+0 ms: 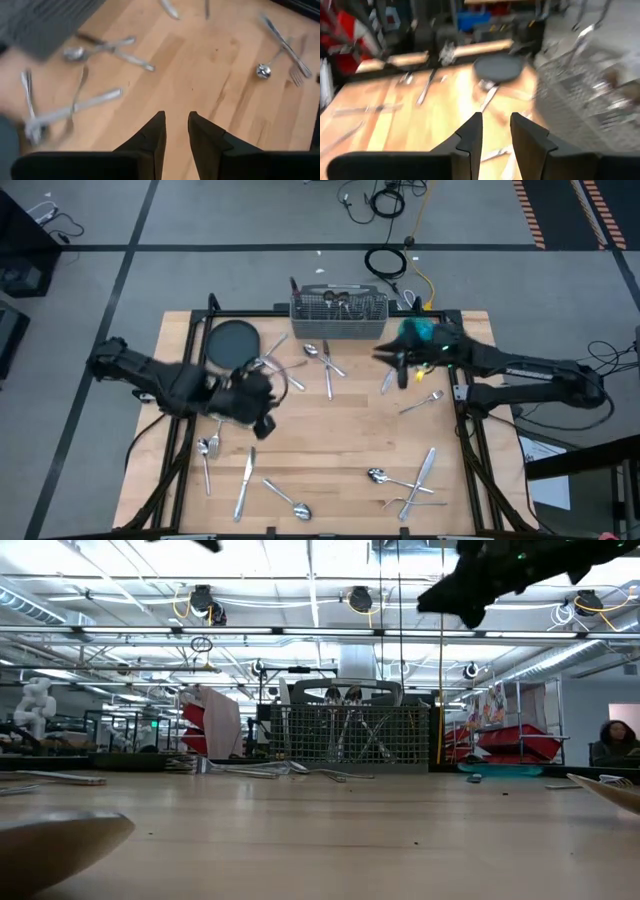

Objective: Sort silverware
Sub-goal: Put the knife into the silverware basket

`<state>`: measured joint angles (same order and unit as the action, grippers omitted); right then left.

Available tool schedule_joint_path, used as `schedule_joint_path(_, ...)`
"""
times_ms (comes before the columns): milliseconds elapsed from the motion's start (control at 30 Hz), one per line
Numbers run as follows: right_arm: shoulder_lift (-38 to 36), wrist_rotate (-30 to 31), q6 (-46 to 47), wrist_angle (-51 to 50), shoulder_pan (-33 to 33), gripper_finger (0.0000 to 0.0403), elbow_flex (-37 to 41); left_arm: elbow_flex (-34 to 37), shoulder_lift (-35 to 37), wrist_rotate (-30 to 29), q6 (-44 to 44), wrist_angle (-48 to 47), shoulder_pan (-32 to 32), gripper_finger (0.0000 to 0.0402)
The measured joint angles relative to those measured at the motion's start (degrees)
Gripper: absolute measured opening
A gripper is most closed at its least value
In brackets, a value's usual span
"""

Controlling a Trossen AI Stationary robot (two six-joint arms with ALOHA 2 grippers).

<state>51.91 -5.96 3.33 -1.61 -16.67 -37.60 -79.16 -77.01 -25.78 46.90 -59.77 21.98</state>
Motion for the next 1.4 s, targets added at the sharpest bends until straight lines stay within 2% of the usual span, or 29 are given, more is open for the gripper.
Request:
schedule_joint_path(233, 18.4, 2.2, 3.3, 11.3, 9.8, 0.009, -1.6, 8.6, -1.0, -10.2, 26.5, -4.2, 10.8, 0.0088)
schedule_joint_path(333, 28.1, 4.4, 0.8, 13.4, 13.3, 0.009, -7.0, 9.2, -0.7, -13.3, 34.6, -7.0, 14.5, 0.0088)
schedule_joint_path(433, 37.6, 4.3, -3.2, 13.3, 15.6, 0.0092, -15.4, 7.1, 0.5, -18.3, 38.4, -8.8, 17.9, 0.0088)
schedule_joint_path(567, 48.9, 2.8, -7.3, 13.3, 17.7, 0.0121, -27.9, 3.7, 3.4, -27.2, 37.6, -8.9, 22.1, 0.0088)
schedule_joint_path(700, 58.5, 2.8, -7.7, 13.0, 18.8, 0.017, -40.2, 0.2, 7.1, -37.1, 30.2, -8.7, 27.1, 0.0088)
schedule_joint_path(833, 66.9, 3.0, -8.6, 12.8, 19.1, 0.0213, -50.9, -2.6, 10.9, -43.1, 20.9, -8.3, 31.2, 0.0088)
schedule_joint_path(1067, 80.5, 3.1, -8.0, 11.3, 19.4, 0.0233, -67.2, -4.5, 16.0, -45.2, 11.0, -7.8, 34.8, 0.0088)
schedule_joint_path(1233, 89.7, 3.2, -5.8, 5.3, 19.7, 0.0229, -78.8, -4.5, 16.8, -45.2, 7.8, -8.3, 35.2, 0.0088)
schedule_joint_path(1400, 96.2, 3.8, -4.1, 3.0, 19.7, 0.0229, -86.4, -4.5, 16.8, -45.1, 6.2, -8.6, 35.2, 0.0088)
